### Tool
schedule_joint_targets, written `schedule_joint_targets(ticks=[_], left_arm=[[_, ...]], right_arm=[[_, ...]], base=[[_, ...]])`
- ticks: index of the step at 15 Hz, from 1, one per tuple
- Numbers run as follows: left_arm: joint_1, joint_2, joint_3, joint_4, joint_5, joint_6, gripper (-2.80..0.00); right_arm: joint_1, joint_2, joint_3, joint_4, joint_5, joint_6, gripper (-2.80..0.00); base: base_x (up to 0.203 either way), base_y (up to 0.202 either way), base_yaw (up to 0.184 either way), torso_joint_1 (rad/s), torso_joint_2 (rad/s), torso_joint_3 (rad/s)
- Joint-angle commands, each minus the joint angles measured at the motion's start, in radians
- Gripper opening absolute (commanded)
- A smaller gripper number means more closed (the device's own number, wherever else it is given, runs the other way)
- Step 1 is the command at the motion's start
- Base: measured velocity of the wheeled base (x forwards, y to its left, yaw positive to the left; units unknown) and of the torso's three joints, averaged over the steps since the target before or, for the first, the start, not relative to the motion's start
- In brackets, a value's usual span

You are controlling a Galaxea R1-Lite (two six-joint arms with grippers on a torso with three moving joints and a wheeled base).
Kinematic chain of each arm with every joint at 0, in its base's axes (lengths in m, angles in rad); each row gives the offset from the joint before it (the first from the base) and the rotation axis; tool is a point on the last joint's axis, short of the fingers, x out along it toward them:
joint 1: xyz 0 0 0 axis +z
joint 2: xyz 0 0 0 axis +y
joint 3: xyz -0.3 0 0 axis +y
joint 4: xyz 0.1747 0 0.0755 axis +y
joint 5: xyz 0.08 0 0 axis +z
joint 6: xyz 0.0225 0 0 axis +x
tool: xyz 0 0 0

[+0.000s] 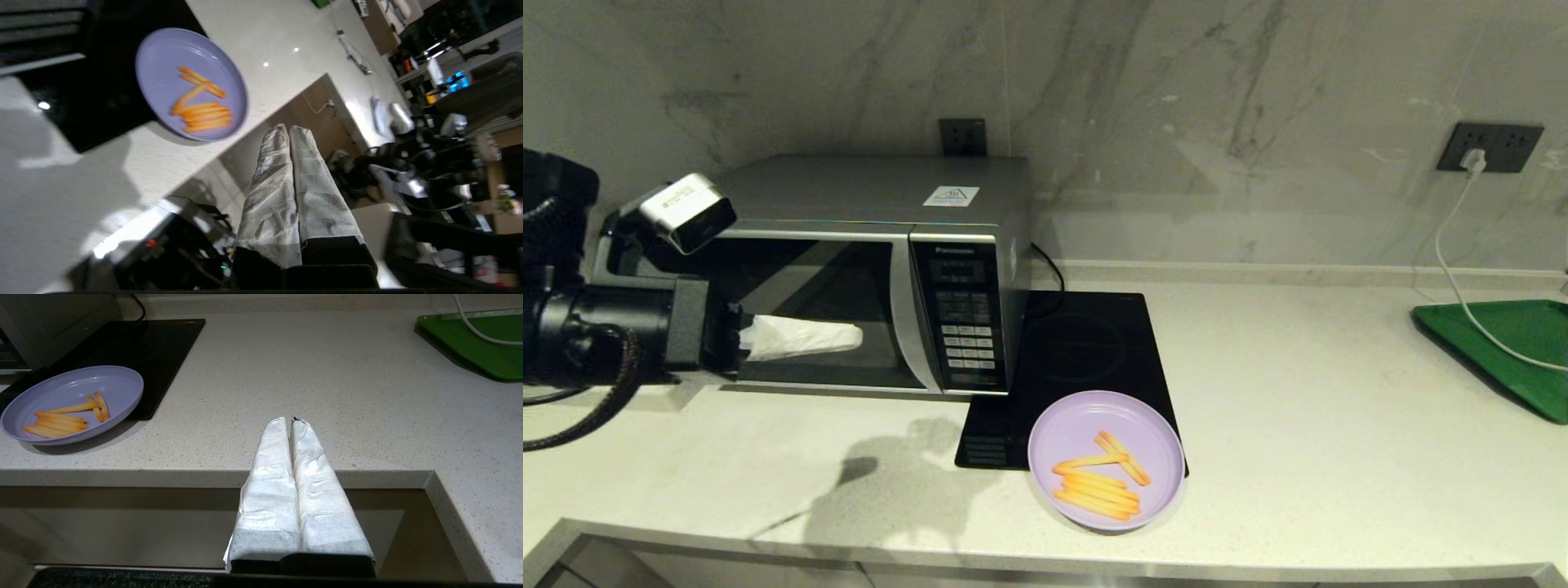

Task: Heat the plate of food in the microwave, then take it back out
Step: Open the microwave oven

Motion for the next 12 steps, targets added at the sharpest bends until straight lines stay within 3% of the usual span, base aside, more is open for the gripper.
schedule_joint_targets(ticks=[1, 5, 8, 12], left_arm=[[0.076, 0.118, 0.028, 0.005, -0.008, 0.187, 0.00], [0.121, 0.194, 0.032, 0.003, -0.045, 0.216, 0.00], [0.146, 0.250, 0.026, -0.056, -0.124, 0.286, 0.00], [0.162, 0.359, -0.040, -0.118, -0.140, 0.369, 0.00]], right_arm=[[0.000, 0.000, 0.000, -0.001, 0.000, 0.000, -2.80], [0.000, 0.000, 0.000, -0.001, 0.000, 0.000, -2.80], [0.000, 0.000, 0.000, -0.001, 0.000, 0.000, -2.80], [0.000, 0.000, 0.000, -0.001, 0.000, 0.000, -2.80]], base=[[0.000, 0.000, 0.000, 0.000, 0.00, 0.000], [0.000, 0.000, 0.000, 0.000, 0.00, 0.000], [0.000, 0.000, 0.000, 0.000, 0.00, 0.000], [0.000, 0.000, 0.000, 0.000, 0.00, 0.000]])
